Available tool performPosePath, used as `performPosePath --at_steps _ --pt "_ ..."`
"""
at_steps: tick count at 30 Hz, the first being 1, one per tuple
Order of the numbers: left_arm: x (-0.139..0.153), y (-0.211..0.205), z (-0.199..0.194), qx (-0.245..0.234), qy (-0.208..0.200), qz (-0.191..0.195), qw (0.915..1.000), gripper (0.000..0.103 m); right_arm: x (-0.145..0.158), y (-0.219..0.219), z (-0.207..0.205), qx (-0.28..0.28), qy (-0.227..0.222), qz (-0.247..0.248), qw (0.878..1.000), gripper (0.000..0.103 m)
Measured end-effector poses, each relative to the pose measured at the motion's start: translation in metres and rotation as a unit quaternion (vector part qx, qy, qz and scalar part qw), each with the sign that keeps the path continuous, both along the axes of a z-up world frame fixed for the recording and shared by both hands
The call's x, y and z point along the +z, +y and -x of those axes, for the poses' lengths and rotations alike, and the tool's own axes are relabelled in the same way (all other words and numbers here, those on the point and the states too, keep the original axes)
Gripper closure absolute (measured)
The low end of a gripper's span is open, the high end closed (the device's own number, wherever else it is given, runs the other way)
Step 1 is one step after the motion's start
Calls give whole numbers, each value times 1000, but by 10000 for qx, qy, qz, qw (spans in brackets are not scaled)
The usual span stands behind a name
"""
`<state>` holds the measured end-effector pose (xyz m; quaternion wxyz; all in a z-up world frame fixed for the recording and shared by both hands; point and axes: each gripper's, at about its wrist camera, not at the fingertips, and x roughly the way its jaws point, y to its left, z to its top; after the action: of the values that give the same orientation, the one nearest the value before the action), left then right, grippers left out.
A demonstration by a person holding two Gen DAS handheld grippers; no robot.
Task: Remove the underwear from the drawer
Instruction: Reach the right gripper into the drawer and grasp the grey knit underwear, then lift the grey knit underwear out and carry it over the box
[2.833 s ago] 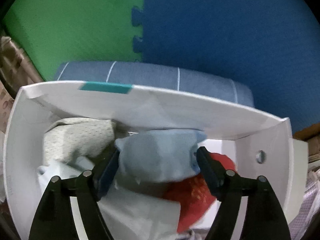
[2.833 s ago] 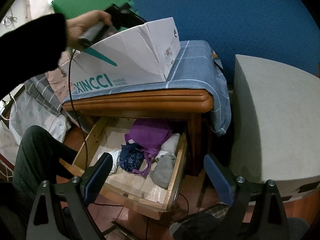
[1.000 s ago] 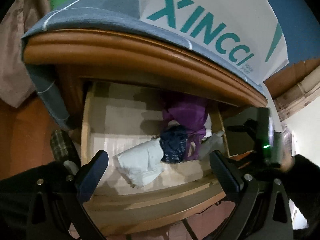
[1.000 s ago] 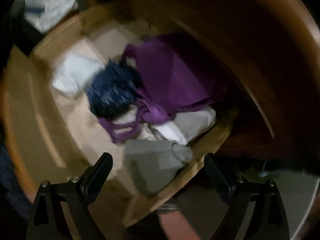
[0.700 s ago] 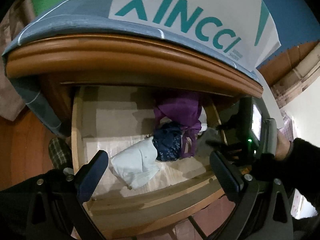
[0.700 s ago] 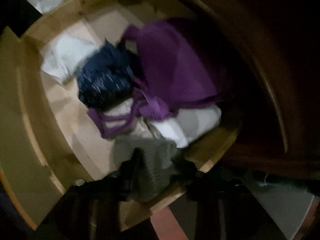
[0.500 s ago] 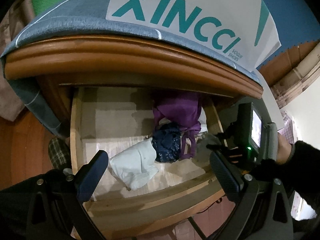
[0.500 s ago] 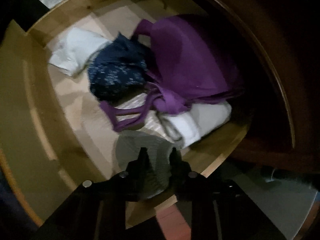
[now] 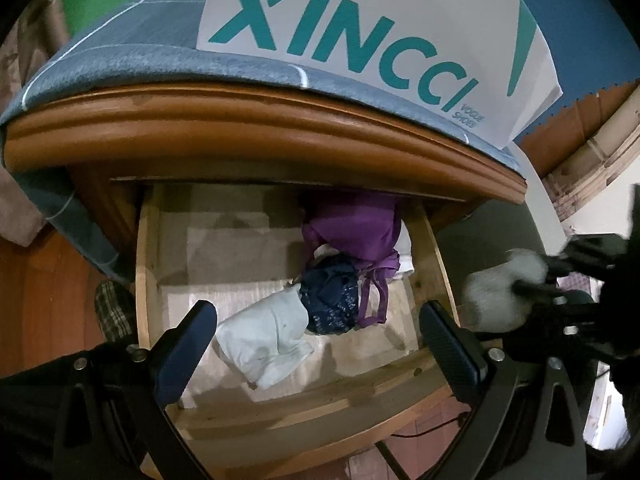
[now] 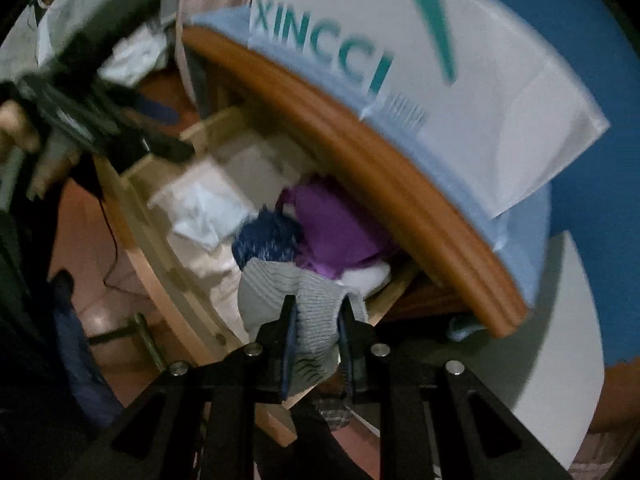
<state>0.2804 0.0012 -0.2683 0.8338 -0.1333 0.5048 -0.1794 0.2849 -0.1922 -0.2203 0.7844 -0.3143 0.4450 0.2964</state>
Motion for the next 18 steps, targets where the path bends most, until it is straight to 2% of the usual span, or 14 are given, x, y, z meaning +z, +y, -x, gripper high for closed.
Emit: performPosePath --at_steps 10,18 --pt "1 0 1 30 -41 -122 9999 3 82 -4 16 -328 -482 -582 9966 84" --pt "1 -3 0 21 -59 -225 9997 3 126 -17 17 -586 -716 -1031 9904 84"
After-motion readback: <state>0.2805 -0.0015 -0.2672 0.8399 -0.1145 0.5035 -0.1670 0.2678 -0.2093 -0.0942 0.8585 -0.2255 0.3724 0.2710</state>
